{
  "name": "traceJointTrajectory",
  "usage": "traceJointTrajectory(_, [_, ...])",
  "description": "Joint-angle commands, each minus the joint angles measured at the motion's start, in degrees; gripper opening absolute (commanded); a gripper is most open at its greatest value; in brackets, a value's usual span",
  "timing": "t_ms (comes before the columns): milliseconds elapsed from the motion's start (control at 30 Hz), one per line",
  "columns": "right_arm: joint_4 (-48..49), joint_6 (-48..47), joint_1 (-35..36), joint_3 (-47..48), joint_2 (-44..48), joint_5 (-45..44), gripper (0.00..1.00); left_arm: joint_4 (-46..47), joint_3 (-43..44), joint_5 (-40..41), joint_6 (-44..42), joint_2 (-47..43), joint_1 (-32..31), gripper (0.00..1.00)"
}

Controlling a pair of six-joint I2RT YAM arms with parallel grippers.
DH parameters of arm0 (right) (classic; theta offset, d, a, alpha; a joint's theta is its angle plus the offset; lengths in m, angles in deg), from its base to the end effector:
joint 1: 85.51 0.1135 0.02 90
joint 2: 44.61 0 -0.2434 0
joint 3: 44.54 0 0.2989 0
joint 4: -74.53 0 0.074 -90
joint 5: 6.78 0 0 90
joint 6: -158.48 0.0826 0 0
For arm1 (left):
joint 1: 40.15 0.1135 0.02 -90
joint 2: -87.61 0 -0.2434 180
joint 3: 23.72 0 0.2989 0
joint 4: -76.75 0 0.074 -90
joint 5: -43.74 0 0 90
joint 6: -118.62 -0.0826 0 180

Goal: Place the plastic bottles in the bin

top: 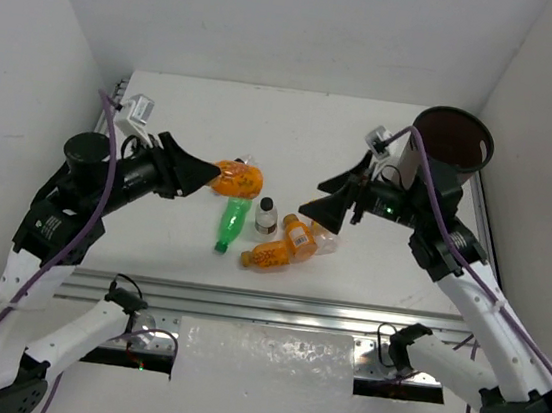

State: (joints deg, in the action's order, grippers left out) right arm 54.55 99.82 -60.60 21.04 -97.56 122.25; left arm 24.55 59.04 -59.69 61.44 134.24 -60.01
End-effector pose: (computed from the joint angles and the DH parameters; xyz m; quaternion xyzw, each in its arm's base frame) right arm 0.2520 0.1744 0.3554 -0.1805 0.7191 0.5146 0.4306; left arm 0.2216 -0.1005 0.4239 -0.0197 0.7964 -0.3487 0.4937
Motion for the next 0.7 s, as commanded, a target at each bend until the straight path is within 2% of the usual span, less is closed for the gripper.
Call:
traceJointTrajectory(0, [5.3,-12.7,5.5,7.6,-4.1,1.1,0.99,11.7,-4.4,-15.6,4.6,1.4,-0.4,0.00])
traceJointTrajectory(133, [5.5,-21.6,9.2,7.5,-8.0,1.8,0.99,20.7,-9.3,-21.3,9.7,0.0,-0.4,0.00])
traceJointTrajectory(267, [7.5,-27.0,12.9,5.3,-10.2,3.1,0.99,20.8,-9.0,-23.0,10.0,1.7,-0.4,0.00])
traceJointTrajectory(367, [5.3,-29.7,16.2,6.6,-12.9,6.0,0.99,23.8,-10.3,-24.4,11.0,2.1,-0.4,0.00])
traceJointTrajectory(467, [5.2,-30.5,18.2,7.3,-14.5,6.5,0.99,25.2,-10.6,-26.1,11.9,2.8,-0.4,0.00])
traceJointTrajectory(667, [13.1,-27.3,18.5,5.9,-17.0,5.9,0.92,28.5,-11.6,-27.0,13.4,3.2,-0.5,0.00])
